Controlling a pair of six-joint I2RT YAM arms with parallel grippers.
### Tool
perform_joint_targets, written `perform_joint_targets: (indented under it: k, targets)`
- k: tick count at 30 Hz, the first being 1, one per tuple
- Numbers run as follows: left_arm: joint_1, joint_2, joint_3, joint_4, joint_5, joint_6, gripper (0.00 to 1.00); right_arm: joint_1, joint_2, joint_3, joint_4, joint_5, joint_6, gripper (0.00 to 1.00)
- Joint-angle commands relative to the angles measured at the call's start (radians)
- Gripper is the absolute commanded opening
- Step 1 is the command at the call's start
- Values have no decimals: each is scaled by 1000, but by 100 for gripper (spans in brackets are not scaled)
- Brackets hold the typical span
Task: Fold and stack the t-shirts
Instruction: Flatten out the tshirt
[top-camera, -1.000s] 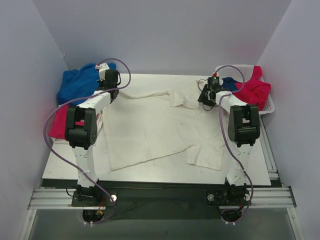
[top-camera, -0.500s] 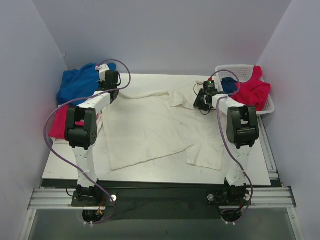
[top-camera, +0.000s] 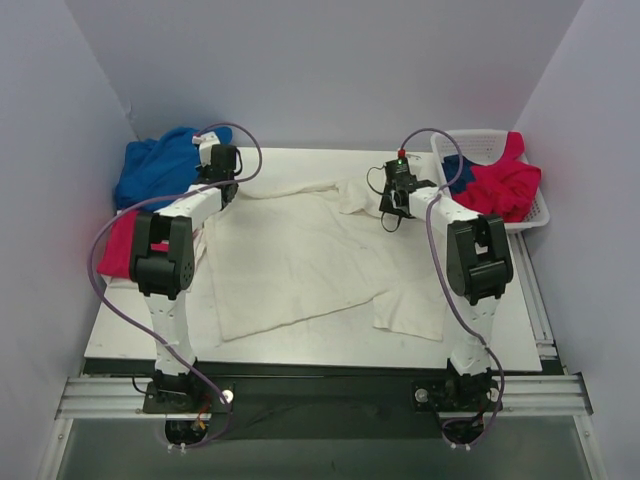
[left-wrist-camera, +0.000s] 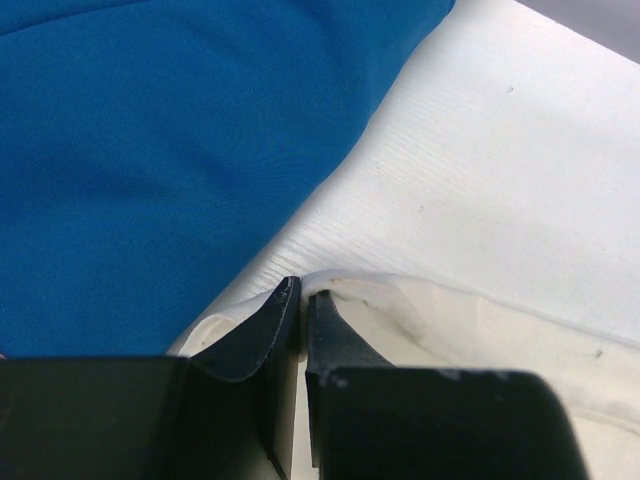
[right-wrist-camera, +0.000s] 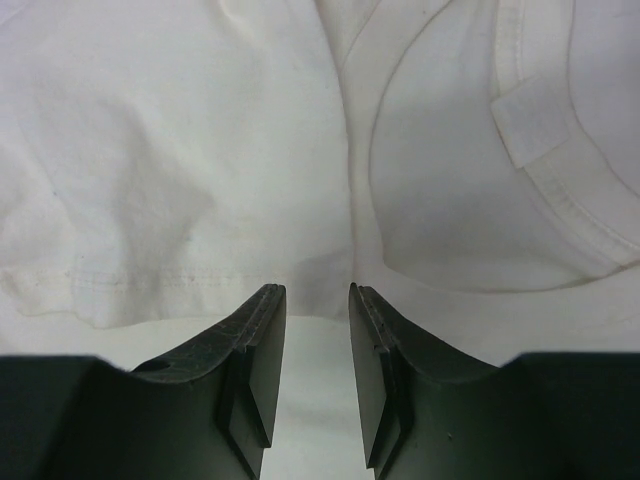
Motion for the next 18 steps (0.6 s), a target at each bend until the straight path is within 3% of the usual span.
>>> perform_joint_targets:
  k: [1,18]
  targets:
    - [9,-49,-3,32,12,-8,0,1,-39,52,-54,99,-33,33]
    - [13,-64,-20,35,17,-10,0,-4,19,61,-72,37,22,32]
